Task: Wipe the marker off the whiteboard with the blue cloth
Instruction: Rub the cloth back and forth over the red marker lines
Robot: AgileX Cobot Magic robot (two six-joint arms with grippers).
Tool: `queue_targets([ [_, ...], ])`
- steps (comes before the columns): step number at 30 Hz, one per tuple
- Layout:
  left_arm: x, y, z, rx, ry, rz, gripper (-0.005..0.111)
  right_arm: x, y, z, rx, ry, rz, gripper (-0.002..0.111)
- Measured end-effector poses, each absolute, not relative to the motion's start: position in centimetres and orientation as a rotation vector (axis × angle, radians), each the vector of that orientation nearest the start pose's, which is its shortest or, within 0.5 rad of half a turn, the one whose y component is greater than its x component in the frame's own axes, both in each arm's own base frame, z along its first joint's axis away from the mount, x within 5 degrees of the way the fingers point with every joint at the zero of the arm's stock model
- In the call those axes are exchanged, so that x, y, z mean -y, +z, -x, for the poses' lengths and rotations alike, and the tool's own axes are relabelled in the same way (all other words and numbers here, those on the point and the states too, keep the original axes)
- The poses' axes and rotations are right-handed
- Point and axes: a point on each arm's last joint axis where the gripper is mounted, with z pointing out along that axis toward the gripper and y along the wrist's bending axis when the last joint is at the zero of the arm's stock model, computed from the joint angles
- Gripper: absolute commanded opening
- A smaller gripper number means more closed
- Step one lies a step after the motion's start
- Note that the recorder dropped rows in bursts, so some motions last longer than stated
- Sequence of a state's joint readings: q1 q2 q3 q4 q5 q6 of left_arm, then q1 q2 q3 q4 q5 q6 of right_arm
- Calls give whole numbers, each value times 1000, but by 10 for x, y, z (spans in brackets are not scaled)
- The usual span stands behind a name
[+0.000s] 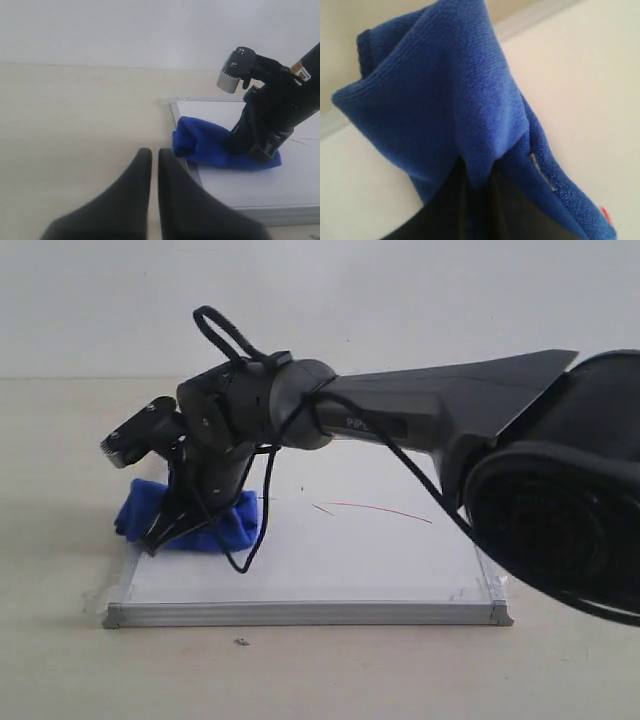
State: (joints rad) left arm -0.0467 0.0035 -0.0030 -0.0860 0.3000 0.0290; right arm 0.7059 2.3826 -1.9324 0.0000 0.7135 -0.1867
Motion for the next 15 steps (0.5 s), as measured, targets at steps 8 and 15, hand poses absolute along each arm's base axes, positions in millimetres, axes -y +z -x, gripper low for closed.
queue_targets([
  [8,5,187,-54,-1784,-94,-13,5,-240,139,-450,-2620,-67,664,0],
  [15,5,187,-54,-1784,-94,-13,5,-253,138,-443,-2584,105,874,0],
])
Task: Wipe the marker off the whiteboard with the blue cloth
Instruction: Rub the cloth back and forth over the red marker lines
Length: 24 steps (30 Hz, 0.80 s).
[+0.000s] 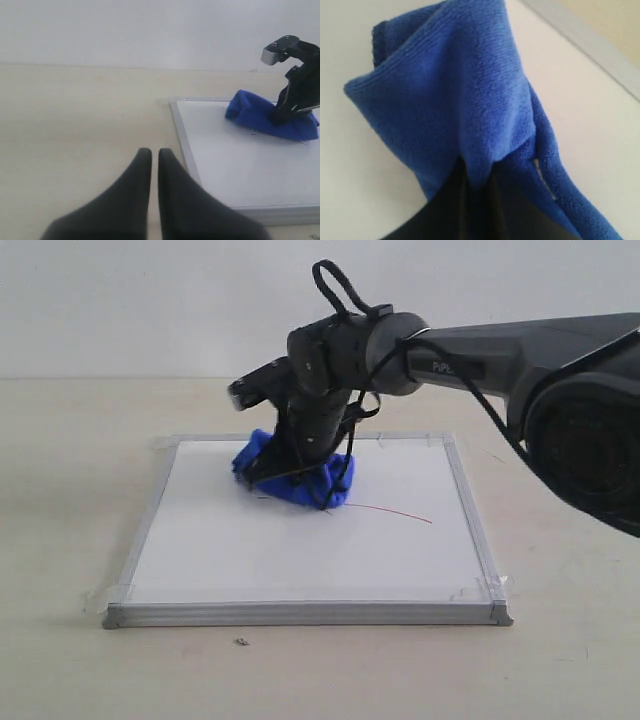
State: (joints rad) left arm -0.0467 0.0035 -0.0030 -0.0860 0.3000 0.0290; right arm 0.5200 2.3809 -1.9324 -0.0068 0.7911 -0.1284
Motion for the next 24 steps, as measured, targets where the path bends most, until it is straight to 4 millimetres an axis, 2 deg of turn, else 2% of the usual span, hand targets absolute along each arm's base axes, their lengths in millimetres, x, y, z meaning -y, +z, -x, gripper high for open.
queue_targets([
  [1,5,187,-54,-1784,-94,-13,5,-267,139,-436,-2521,150,1006,0],
  [4,5,187,-54,-1784,-94,-13,5,-301,140,-419,-2390,216,1189,0],
  [6,5,187,-54,-1784,-94,-13,5,-312,142,-414,-2371,235,1172,0],
  [7,5,187,-54,-1784,-94,-13,5,-313,142,-413,-2396,224,1106,0],
  [8,5,187,-54,-1784,-94,-13,5,-307,142,-418,-2460,171,939,0],
  [9,5,187,-54,-1784,-94,-13,5,-300,142,-422,-2488,115,860,0],
  [10,5,187,-54,-1784,-94,-13,5,-284,141,-431,-2520,1,767,0],
  [12,5,187,-54,-1784,-94,-13,5,-263,141,-440,-2552,-116,680,0],
  [14,5,187,-54,-1784,-94,-13,5,-259,141,-442,-2567,-104,672,0],
  [17,5,187,-54,-1784,-94,-13,5,-274,139,-433,-2518,62,958,0],
  [18,5,187,-54,-1784,-94,-13,5,-286,139,-427,-2454,151,1104,0],
  [20,5,187,-54,-1784,-94,-13,5,-299,141,-422,-2391,200,1156,0],
  [22,5,187,-54,-1784,-94,-13,5,-297,142,-426,-2463,173,925,0],
  [23,5,187,-54,-1784,-94,-13,5,-289,142,-431,-2513,118,740,0],
  [24,5,187,-54,-1784,-94,-13,5,-284,142,-434,-2528,90,678,0],
])
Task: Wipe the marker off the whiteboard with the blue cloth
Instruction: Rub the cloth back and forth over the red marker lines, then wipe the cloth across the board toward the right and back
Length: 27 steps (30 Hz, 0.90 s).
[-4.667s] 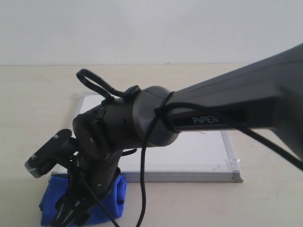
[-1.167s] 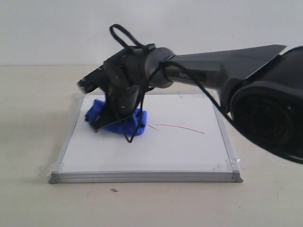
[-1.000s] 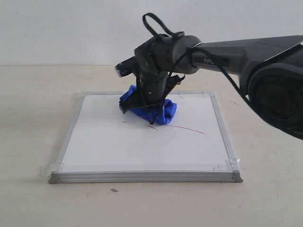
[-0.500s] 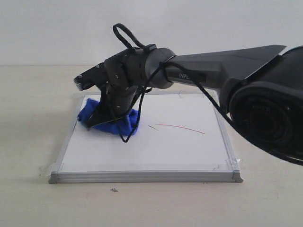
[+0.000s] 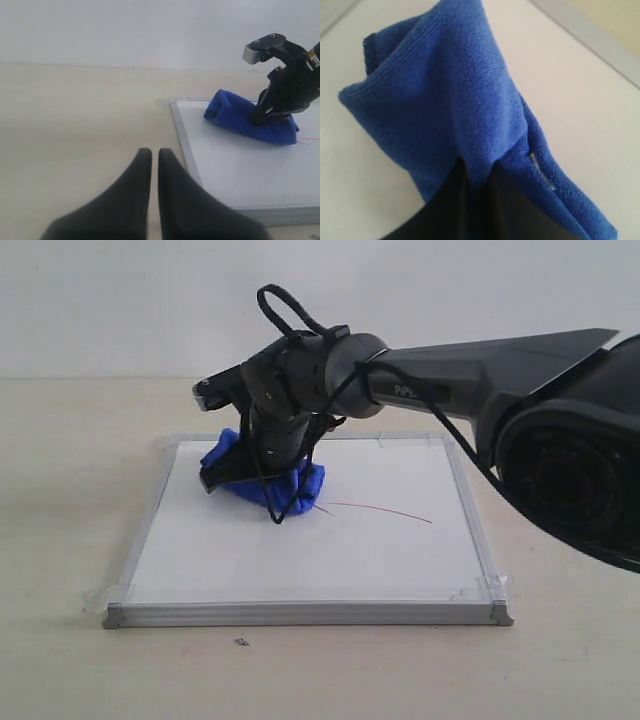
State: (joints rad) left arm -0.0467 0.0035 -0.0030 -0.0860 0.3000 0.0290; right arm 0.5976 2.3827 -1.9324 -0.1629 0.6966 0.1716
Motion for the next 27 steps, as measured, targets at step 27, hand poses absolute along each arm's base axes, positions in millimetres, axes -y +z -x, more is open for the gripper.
queue_targets([
  [27,5,187,-54,-1784,-94,-13,5,-283,142,-432,-2580,436,761,0],
])
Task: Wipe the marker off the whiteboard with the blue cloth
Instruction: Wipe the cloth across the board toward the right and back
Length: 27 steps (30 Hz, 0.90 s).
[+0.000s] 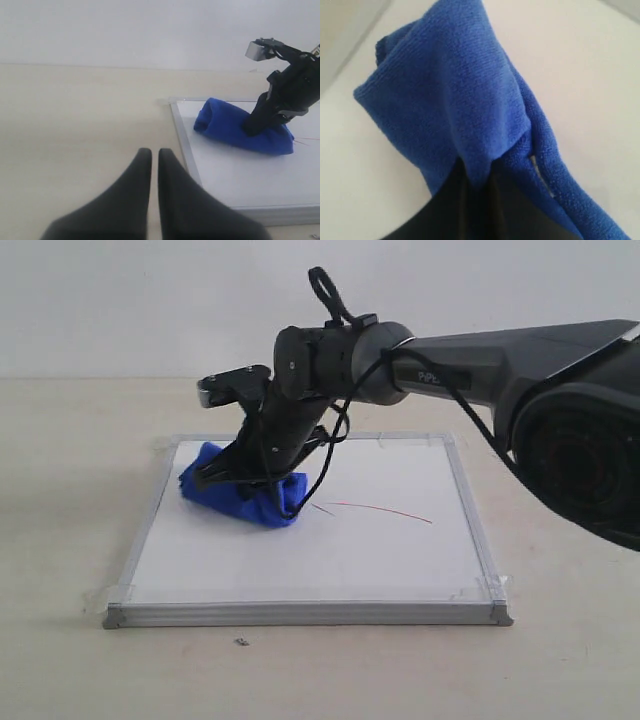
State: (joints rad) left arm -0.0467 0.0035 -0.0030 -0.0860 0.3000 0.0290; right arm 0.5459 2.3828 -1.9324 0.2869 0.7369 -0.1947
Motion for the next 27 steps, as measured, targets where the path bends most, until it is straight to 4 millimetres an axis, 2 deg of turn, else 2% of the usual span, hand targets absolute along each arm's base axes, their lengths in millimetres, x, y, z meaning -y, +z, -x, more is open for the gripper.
queue_targets([
  [4,5,187,-54,-1784,-94,-13,5,-289,141,-423,-2617,466,816,0],
  [9,5,187,-54,-1784,-94,-13,5,-270,137,-423,-2742,353,788,0],
  [12,5,187,-54,-1784,-94,-13,5,-249,139,-426,-2834,184,764,0],
  [16,5,187,-54,-1784,-94,-13,5,-211,141,-432,-2928,-116,756,0],
  [18,5,187,-54,-1784,-94,-13,5,-194,141,-438,-2945,-202,733,0],
  [24,5,187,-54,-1784,-94,-13,5,-132,140,-444,-3024,-314,576,0],
  [27,5,187,-54,-1784,-94,-13,5,-112,140,-443,-3060,-332,505,0],
])
